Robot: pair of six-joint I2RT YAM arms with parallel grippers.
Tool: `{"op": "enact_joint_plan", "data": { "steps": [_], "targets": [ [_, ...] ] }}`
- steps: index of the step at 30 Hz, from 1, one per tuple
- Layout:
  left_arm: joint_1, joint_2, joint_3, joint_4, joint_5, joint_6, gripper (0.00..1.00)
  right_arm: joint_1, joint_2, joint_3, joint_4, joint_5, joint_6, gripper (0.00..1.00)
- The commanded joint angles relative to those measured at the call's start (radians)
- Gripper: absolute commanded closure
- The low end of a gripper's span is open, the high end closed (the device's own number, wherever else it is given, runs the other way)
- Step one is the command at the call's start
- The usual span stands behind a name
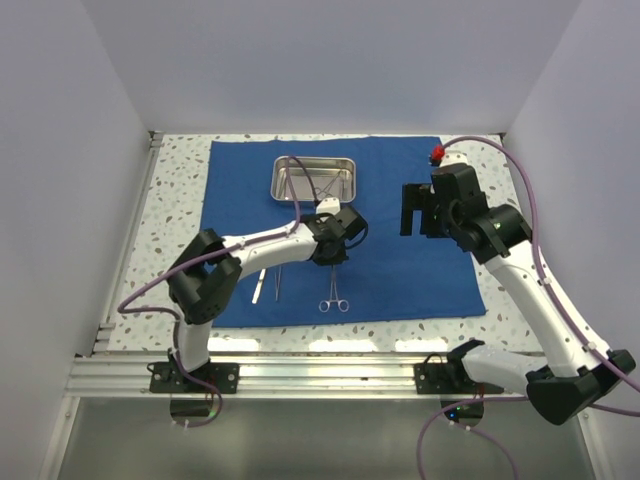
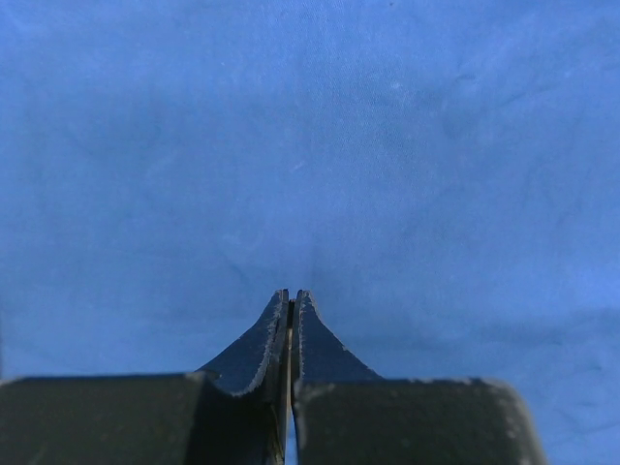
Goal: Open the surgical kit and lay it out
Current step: Place the medical item in the surgical kit.
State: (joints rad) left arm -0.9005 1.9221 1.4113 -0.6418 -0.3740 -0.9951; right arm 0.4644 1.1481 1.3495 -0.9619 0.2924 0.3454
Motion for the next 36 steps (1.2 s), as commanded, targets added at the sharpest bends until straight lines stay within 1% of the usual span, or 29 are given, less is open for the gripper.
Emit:
{"op": "enact_joint_plan", "data": {
  "steps": [1,5,6,7,8,11,12,13,14,15,16,17,19,20,22,23,24,25,26,28,29,32,36],
  "targets": [
    [-0.012,0.031,-0.005,0.06,-0.026,-0.028,1.0,0.0,-0.018,-0.006,-0.003,-0.013,-0.022,0.01],
    [-0.012,0.061,0.001,0.079,-0.04,0.002,1.0,0.0,-0.01,0.003,-0.003,-0.01,-0.026,0.01],
    [-0.012,0.067,0.015,0.074,-0.04,0.01,0.93,0.0,-0.01,0.004,-0.001,-0.009,-0.028,0.01],
    [-0.012,0.072,0.021,0.073,-0.039,0.019,0.84,0.0,-0.008,0.005,-0.001,-0.007,-0.028,0.01],
    [-0.012,0.075,0.026,0.071,-0.034,0.035,0.62,-0.001,-0.008,0.007,-0.001,-0.003,-0.028,0.01],
    [-0.012,0.055,0.04,0.073,-0.032,0.064,0.27,-0.001,-0.01,0.008,-0.003,0.005,-0.031,0.01],
    [-0.012,0.049,0.061,0.059,-0.039,0.075,0.1,0.0,-0.01,0.008,-0.005,0.011,-0.031,0.01],
    [-0.012,0.04,0.08,0.045,-0.042,0.082,0.07,0.0,-0.008,0.008,-0.003,0.013,-0.032,0.01],
    [-0.011,0.031,0.109,0.019,-0.048,0.108,0.06,0.0,-0.01,0.011,-0.005,0.016,-0.031,0.01],
    [-0.009,0.025,0.191,-0.043,-0.083,0.125,0.05,-0.001,-0.008,0.016,-0.006,0.024,-0.032,0.01],
    [-0.008,0.018,0.237,-0.07,-0.103,0.148,0.04,-0.001,-0.008,0.019,-0.009,0.025,-0.032,0.01],
    [-0.003,0.003,0.321,-0.082,-0.13,0.218,0.03,-0.001,-0.01,0.022,-0.009,0.027,-0.031,0.01],
    [0.015,-0.005,0.397,-0.067,-0.131,0.301,0.03,0.0,-0.01,0.025,-0.009,0.033,-0.031,0.01],
    [0.047,0.0,0.458,-0.032,-0.1,0.379,0.06,-0.001,-0.011,0.026,-0.009,0.037,-0.028,0.01],
    [0.096,0.015,0.504,0.013,-0.044,0.446,0.11,0.0,-0.013,0.036,-0.014,0.043,-0.023,0.01],
    [0.153,0.05,0.544,0.052,0.024,0.501,0.15,0.0,-0.013,0.04,-0.017,0.047,-0.022,0.01],
    [0.181,0.075,0.575,0.059,0.053,0.522,0.17,0.0,-0.013,0.046,-0.024,0.05,-0.022,0.01],
    [0.231,0.106,0.612,0.06,0.076,0.568,0.18,0.0,-0.011,0.059,-0.029,0.06,-0.022,0.01],
    [0.251,0.173,0.693,0.054,0.098,0.587,0.2,-0.001,-0.011,0.063,-0.035,0.063,-0.022,0.01],
    [0.281,0.245,0.777,0.047,0.112,0.628,0.21,0.0,-0.014,0.076,-0.052,0.079,-0.029,0.01],
    [0.302,0.306,0.842,0.054,0.128,0.676,0.22,-0.001,-0.016,0.077,-0.058,0.091,-0.029,0.01],
    [0.334,0.391,0.899,0.103,0.164,0.742,0.24,0.0,-0.021,0.073,-0.072,0.103,-0.028,0.01],
    [0.382,0.454,0.911,0.155,0.201,0.771,0.24,0.0,-0.016,0.068,-0.086,0.1,-0.01,0.01]
  ]
}}
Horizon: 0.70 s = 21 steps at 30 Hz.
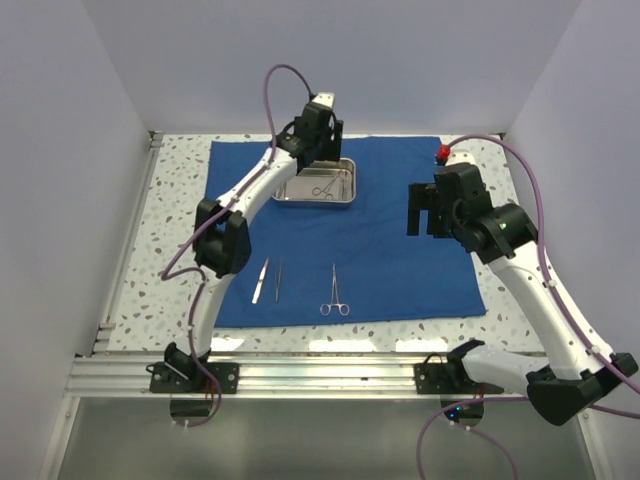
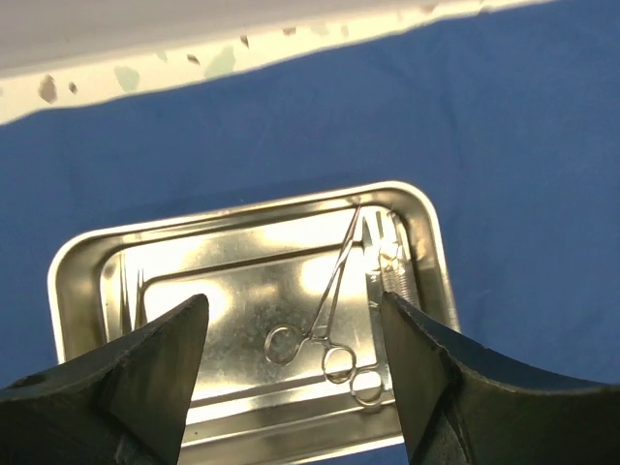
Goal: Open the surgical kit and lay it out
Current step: Pick up the medical item from the container.
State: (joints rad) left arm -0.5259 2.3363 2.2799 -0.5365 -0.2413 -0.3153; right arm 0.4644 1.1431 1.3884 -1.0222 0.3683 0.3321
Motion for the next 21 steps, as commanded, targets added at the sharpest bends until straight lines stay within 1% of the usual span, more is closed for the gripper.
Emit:
{"op": "enact_joint_plan", "data": {
  "steps": [1,5,13,18,21],
  "targets": [
    [0.023,0.06,0.041,0.059,0.072,0.1,0.25,-0.001,-0.009,0.029,-0.027,0.024,0.005,0.01],
    [0.035,0.106,0.024,0.139,0.119,0.143,0.27,0.0,0.003,0.02,-0.036,0.024,0.025,0.01],
    [0.033,0.207,0.013,0.227,0.099,0.174,0.27,0.0,-0.003,-0.014,-0.067,0.029,0.07,0.01],
    [0.033,0.274,0.059,0.254,0.112,0.168,0.27,0.0,-0.009,-0.009,-0.113,0.049,0.081,0.01],
    [0.03,0.297,0.052,0.283,0.089,0.16,0.3,0.0,-0.009,-0.002,-0.131,0.064,0.084,0.01]
  ]
}}
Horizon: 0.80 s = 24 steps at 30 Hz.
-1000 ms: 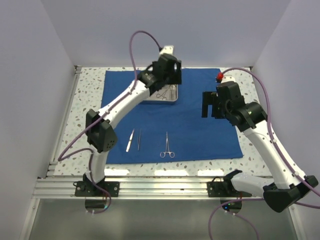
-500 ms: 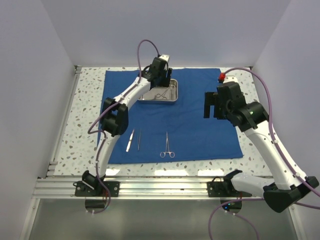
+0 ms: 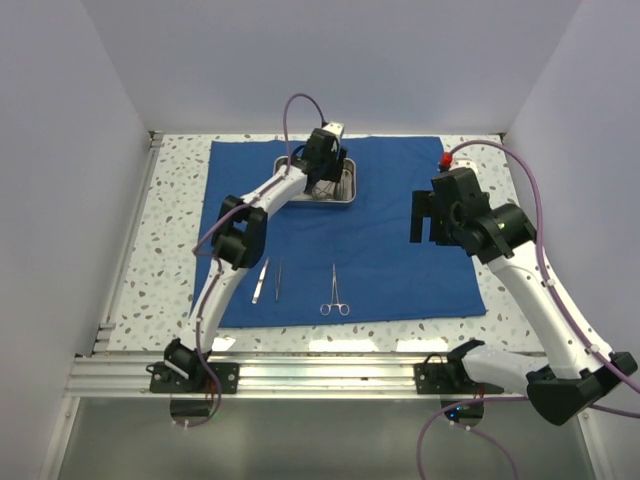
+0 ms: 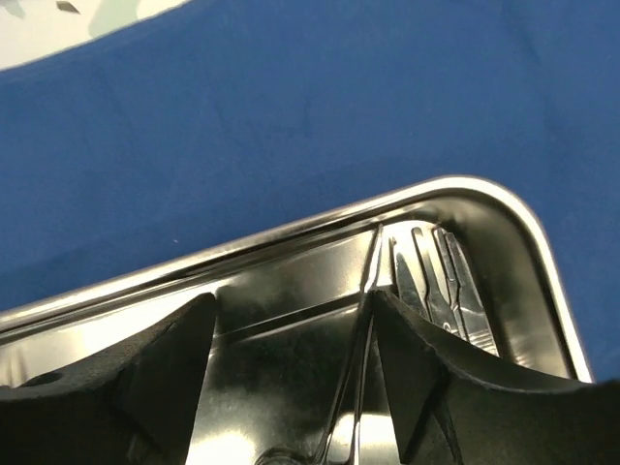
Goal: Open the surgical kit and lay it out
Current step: Pick up the medical item from the container.
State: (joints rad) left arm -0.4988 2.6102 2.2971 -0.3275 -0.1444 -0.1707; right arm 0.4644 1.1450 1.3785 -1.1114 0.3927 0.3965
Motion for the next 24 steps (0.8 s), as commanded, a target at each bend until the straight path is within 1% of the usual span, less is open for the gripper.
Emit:
{"op": "enact_joint_plan", "data": {
  "steps": [1,5,11,15,17,19,24],
  "targets": [
    [0.002,0.036,0.035,0.084,-0.006,0.016,0.3,-0.001,-0.013,0.007,-0.047,0.041,0.021,0.01],
    [-0.007,0.068,0.048,0.111,-0.012,0.026,0.31,0.0,-0.018,-0.006,-0.057,0.044,0.045,0.01],
    [-0.012,0.102,0.054,0.088,-0.027,0.039,0.33,-0.001,-0.014,-0.018,-0.053,0.04,0.073,0.01],
    [-0.006,0.09,0.032,0.09,-0.099,0.043,0.44,-0.001,-0.002,-0.013,-0.039,0.04,0.081,0.01],
    [0.005,0.091,0.03,0.064,-0.118,0.034,0.59,-0.001,0.002,-0.018,-0.024,0.031,0.096,0.01],
    [0.012,0.099,0.042,0.047,-0.116,0.017,0.61,0.0,0.007,-0.019,-0.021,0.029,0.097,0.01],
    [0.031,0.114,0.065,-0.01,-0.06,-0.001,0.66,-0.001,0.016,-0.024,0.001,0.02,0.107,0.01]
  ]
}}
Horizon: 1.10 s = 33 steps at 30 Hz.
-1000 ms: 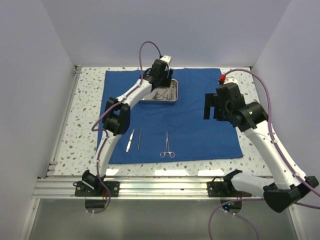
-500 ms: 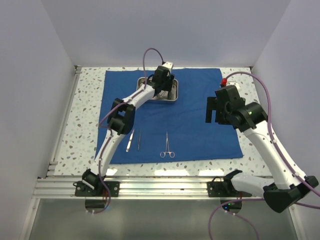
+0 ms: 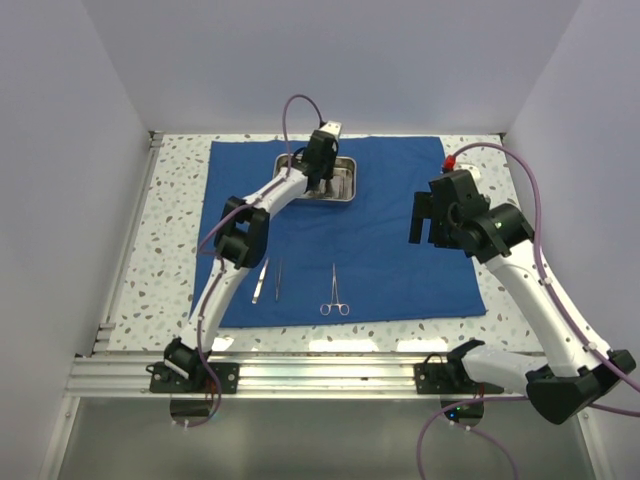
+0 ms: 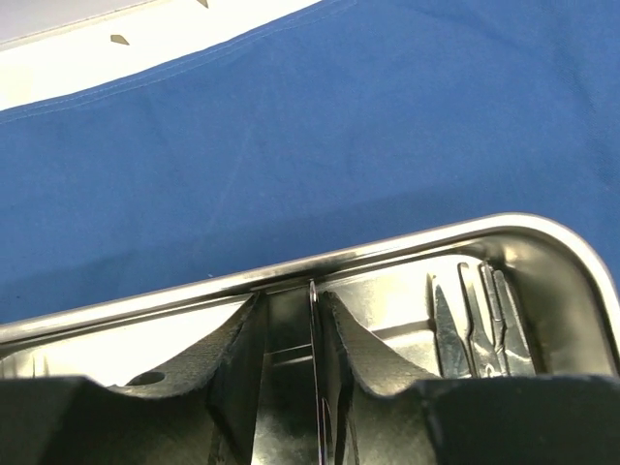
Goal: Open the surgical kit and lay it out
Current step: Pick up the medical item from the container.
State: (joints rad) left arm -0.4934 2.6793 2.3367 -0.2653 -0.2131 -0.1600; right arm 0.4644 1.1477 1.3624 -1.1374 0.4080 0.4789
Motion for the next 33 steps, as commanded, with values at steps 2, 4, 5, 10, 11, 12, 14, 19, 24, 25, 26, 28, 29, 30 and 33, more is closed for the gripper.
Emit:
{"op": "enact_joint_plan", "data": {
  "steps": [2,4,5,10,11,12,14,19,24,25,26,28,29,30,33],
  "targets": [
    [0.027,0.045,0.026,-0.077,0.033,-0.009,0.69,0.0,0.023,-0.006,0.033,0.003,0.024,0.01],
    [0.027,0.047,0.026,-0.081,0.047,-0.009,0.82,-0.001,0.029,-0.003,0.041,0.0,0.023,0.01],
    [0.027,0.048,0.029,-0.09,0.053,-0.009,0.87,-0.001,0.033,-0.002,0.044,0.0,0.023,0.01],
    [0.027,0.062,0.019,-0.12,0.067,-0.012,1.0,0.0,0.046,0.012,0.053,-0.006,0.021,0.01],
    [0.029,0.062,0.013,-0.129,0.067,-0.015,1.0,0.0,0.046,0.014,0.053,-0.006,0.02,0.01],
    [0.029,0.057,0.009,-0.13,0.066,-0.016,1.0,0.0,0.046,0.015,0.056,-0.005,0.018,0.01],
    [0.029,0.031,-0.023,-0.117,0.054,-0.016,1.0,0.0,0.046,0.015,0.056,-0.006,0.013,0.01],
    [0.033,-0.068,-0.051,-0.077,0.0,-0.015,1.0,-0.001,0.047,0.018,0.07,-0.017,0.01,0.01],
    [0.049,-0.14,0.003,-0.069,-0.042,-0.021,1.0,0.0,0.053,0.033,0.084,-0.024,0.001,0.01],
    [0.055,-0.169,0.007,-0.065,-0.048,-0.022,1.0,0.0,0.055,0.038,0.085,-0.028,-0.002,0.01],
    [0.058,-0.185,0.006,-0.052,-0.051,-0.023,1.0,-0.001,0.055,0.04,0.087,-0.029,-0.006,0.01],
    [0.065,-0.22,0.004,-0.037,-0.057,-0.027,1.0,-0.001,0.058,0.046,0.091,-0.032,-0.013,0.01],
    [0.068,-0.231,0.004,-0.034,-0.061,-0.029,1.0,-0.001,0.06,0.046,0.093,-0.034,-0.017,0.01],
    [0.07,-0.249,0.004,-0.029,-0.066,-0.027,1.0,0.0,0.06,0.047,0.094,-0.037,-0.02,0.01],
    [0.073,-0.275,0.003,-0.015,-0.083,-0.027,1.0,-0.001,0.063,0.053,0.097,-0.041,-0.031,0.01]
  ]
}}
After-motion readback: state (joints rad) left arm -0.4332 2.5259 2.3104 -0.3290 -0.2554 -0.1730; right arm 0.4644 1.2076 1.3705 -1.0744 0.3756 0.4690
